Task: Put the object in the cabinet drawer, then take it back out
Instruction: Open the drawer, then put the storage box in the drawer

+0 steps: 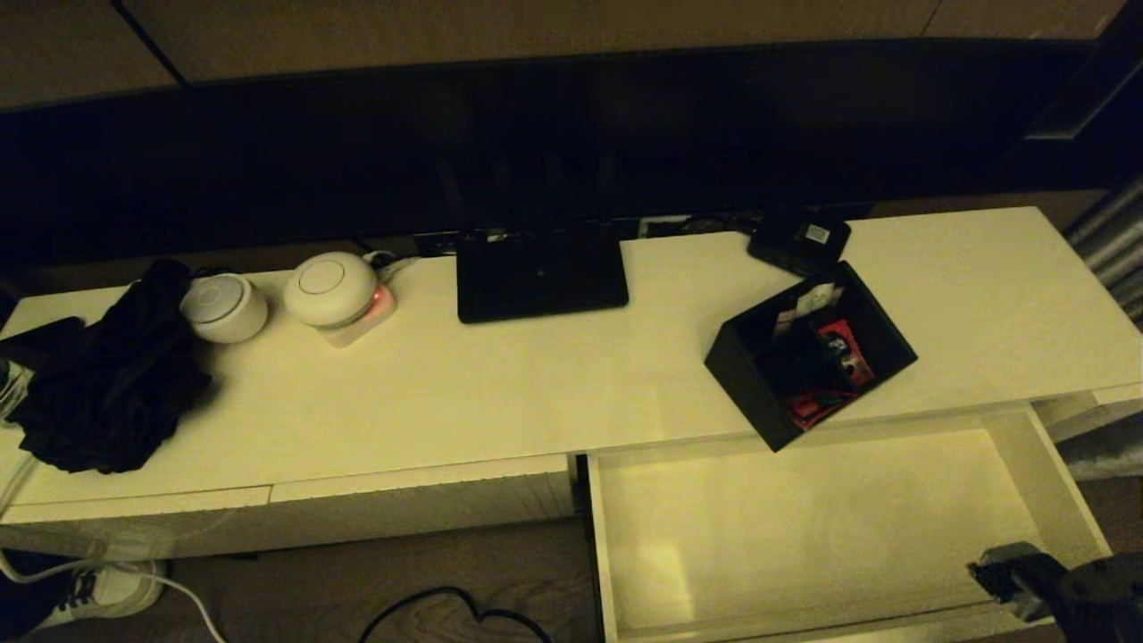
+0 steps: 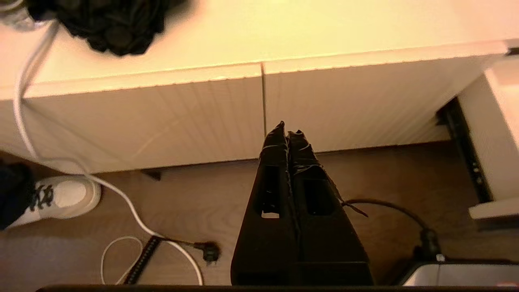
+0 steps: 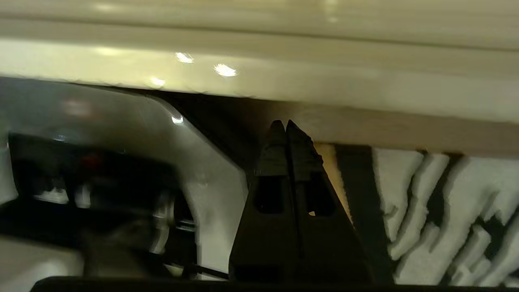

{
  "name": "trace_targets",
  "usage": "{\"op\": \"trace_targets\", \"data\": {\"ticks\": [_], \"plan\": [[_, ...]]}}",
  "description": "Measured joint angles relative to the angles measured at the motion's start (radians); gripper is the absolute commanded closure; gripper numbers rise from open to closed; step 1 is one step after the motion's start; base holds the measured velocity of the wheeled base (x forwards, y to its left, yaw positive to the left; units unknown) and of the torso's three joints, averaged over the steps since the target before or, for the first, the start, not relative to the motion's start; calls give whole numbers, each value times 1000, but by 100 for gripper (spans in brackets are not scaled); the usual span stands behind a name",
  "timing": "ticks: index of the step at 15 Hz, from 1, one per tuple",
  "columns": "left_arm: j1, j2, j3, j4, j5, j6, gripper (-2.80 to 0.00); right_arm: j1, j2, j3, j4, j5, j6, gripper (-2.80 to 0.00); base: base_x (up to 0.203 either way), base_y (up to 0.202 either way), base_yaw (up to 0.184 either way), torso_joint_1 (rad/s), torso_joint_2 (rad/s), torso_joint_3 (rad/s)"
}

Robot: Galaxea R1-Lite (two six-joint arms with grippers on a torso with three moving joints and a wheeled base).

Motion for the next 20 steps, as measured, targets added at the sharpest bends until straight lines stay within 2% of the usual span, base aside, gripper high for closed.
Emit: {"op": "trace_targets", "data": {"ticks": [5,9,13,16,18,20], "plan": [[-2,0,0,0,0,0,0,-12,-87,-77,32,-21,-8,0,0,0,0,0,0,0],[-3,0,0,0,0,0,0,-16,-142,-188,165,-32,-18,0,0,0,0,0,0,0],[-2,0,0,0,0,0,0,-23,-101,-334,294,-26,-18,0,0,0,0,0,0,0],[-2,0,0,0,0,0,0,-44,-39,-434,331,-28,-33,0,0,0,0,0,0,0],[-2,0,0,0,0,0,0,-48,-19,-495,332,-34,-56,0,0,0,0,0,0,0],[-2,0,0,0,0,0,0,-48,-34,-541,332,-67,-128,0,0,0,0,0,0,0]]}}
